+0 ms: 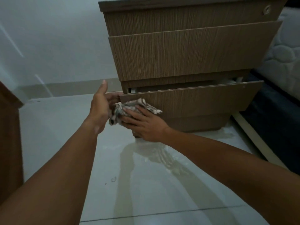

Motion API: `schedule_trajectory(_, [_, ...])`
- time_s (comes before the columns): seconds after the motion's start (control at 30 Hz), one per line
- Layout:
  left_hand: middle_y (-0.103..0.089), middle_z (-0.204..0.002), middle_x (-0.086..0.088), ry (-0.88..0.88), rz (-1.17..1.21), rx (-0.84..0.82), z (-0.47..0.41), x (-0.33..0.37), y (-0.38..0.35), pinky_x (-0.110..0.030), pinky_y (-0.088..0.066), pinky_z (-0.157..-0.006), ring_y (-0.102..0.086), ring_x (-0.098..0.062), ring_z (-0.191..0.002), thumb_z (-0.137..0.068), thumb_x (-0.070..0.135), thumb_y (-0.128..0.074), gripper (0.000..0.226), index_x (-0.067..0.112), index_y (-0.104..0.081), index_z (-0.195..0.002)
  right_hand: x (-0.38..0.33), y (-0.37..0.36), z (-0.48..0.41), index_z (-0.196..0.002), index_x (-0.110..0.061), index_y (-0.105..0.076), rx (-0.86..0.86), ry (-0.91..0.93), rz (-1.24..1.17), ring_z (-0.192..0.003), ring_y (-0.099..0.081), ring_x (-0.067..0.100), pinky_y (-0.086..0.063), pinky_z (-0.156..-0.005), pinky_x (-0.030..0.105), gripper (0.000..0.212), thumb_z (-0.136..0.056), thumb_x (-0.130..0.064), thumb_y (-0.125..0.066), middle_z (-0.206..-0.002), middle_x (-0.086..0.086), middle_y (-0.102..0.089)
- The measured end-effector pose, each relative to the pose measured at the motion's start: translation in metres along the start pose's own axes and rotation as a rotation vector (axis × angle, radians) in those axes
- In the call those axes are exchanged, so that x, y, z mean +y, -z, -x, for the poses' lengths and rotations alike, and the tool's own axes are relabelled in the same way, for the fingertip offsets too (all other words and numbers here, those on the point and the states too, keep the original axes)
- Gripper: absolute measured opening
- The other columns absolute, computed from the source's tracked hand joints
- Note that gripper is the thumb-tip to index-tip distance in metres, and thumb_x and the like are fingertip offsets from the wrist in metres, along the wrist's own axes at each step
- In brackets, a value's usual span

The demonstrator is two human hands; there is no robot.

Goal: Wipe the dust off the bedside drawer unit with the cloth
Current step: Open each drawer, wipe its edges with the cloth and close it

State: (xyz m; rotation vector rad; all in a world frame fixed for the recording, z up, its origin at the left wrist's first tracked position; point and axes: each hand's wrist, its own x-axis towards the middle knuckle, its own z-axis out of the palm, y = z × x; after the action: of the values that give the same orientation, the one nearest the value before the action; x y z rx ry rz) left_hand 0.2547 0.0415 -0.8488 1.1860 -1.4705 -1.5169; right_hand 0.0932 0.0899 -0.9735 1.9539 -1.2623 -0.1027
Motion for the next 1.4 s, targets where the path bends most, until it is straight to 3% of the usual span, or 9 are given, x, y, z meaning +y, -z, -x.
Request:
schedule_trajectory(0.1, [-0.073,-0.095,-0.001,-0.173,-0.245,0.130,0.003,-0.003,-0.007,-0.035,-0.042,-0.080,-0.064,-0.020,-0.095,-0.093,0.065,-0.030,0.066,0.019,-0.076,-0.090,0.007,-0.014,0.035,-0.160,-0.011,-0.008,-0.072,0.051,0.014,-0.156,0.007,0.025,0.022,-0.120,0.049,0.071,-0.103,-0.040,-0.039,-0.169,0.003,-0.005])
schedule_trajectory(0.27, [-0.057,-0.058,-0.004,-0.690,-0.808,0.185,0.015,0.001,-0.045,-0.032,-0.036,-0.055,-0.054,-0.021,-0.055,-0.098,0.051,-0.041,0.055,0.015,-0.058,-0.060,0.054,-0.020,0.113,-0.160,-0.022,0.001,-0.126,0.078,0.046,-0.154,0.012,0.023,0.020,-0.121,0.047,0.071,-0.103,-0.039,-0.038,-0.168,-0.001,0.005])
schedule_trajectory(0.5, [-0.070,-0.075,-0.008,-0.643,-0.975,-0.054,0.022,0.022,-0.135,-0.041,-0.053,-0.070,-0.066,-0.032,-0.075,-0.097,0.041,-0.042,0.040,0.019,-0.075,-0.090,0.119,-0.013,0.209,-0.160,-0.024,0.003,-0.213,-0.026,0.144,-0.152,0.021,0.027,0.018,-0.122,0.050,0.073,-0.102,-0.043,-0.038,-0.167,-0.001,0.013])
schedule_trajectory(0.67, [-0.076,-0.104,-0.010,-0.685,-0.986,-0.055,0.033,0.027,-0.197,-0.041,-0.054,-0.083,-0.068,-0.033,-0.098,-0.096,0.032,-0.051,0.031,0.019,-0.076,-0.108,0.155,-0.002,0.258,-0.160,-0.030,-0.005,-0.144,-0.223,0.129,-0.156,0.002,0.029,0.000,-0.125,0.052,0.071,-0.102,-0.043,-0.043,-0.168,0.000,0.002])
schedule_trajectory(0.83, [-0.075,-0.108,-0.006,-0.711,-1.022,-0.043,0.034,0.030,-0.223,-0.036,-0.051,-0.084,-0.069,-0.025,-0.101,-0.096,0.025,-0.059,0.023,0.017,-0.076,-0.110,0.155,-0.001,0.274,-0.155,-0.028,-0.032,0.144,-0.761,-0.134,-0.153,-0.014,0.039,-0.019,-0.120,0.060,0.058,-0.101,-0.038,-0.049,-0.166,0.008,-0.020])
schedule_trajectory(0.93, [-0.075,-0.108,-0.007,-0.748,-0.979,-0.041,0.037,0.028,-0.223,-0.033,-0.050,-0.084,-0.069,-0.022,-0.101,-0.096,0.022,-0.060,0.023,0.015,-0.075,-0.112,0.136,0.001,0.238,-0.157,-0.020,-0.023,0.351,-1.158,-0.449,-0.154,-0.008,0.036,-0.016,-0.124,0.050,0.060,-0.103,-0.036,-0.044,-0.167,0.012,-0.009])
schedule_trajectory(1.1, [-0.077,-0.104,-0.005,-0.805,-0.957,-0.011,0.036,0.024,-0.222,-0.036,-0.054,-0.084,-0.070,-0.024,-0.097,-0.094,0.023,-0.063,0.021,0.017,-0.076,-0.110,0.124,0.016,0.154,-0.159,-0.030,-0.007,0.717,-2.202,-1.124,-0.148,-0.026,0.033,-0.029,-0.118,0.052,0.066,-0.101,-0.055,-0.028,-0.166,0.005,-0.012])
schedule_trajectory(1.27, [-0.073,-0.085,0.001,-0.986,-1.191,0.273,0.033,0.015,-0.203,-0.037,-0.031,-0.073,-0.058,-0.023,-0.085,-0.086,0.036,-0.071,0.013,0.024,-0.077,-0.087,0.110,0.031,0.139,-0.157,-0.039,0.004,0.880,-2.248,-1.540,-0.154,-0.013,0.031,-0.017,-0.124,0.051,0.059,-0.103,-0.041,-0.019,-0.168,-0.005,0.000])
schedule_trajectory(1.4, [-0.069,-0.079,-0.005,-0.968,-1.082,0.234,0.023,0.007,-0.190,-0.039,-0.049,-0.067,-0.063,-0.023,-0.070,-0.086,0.038,-0.073,0.022,0.016,-0.075,-0.084,0.099,0.012,0.113,-0.153,-0.012,-0.032,0.755,-2.490,-1.601,-0.132,-0.049,0.032,-0.041,-0.108,0.039,0.046,-0.108,-0.026,-0.030,-0.154,0.015,-0.040])
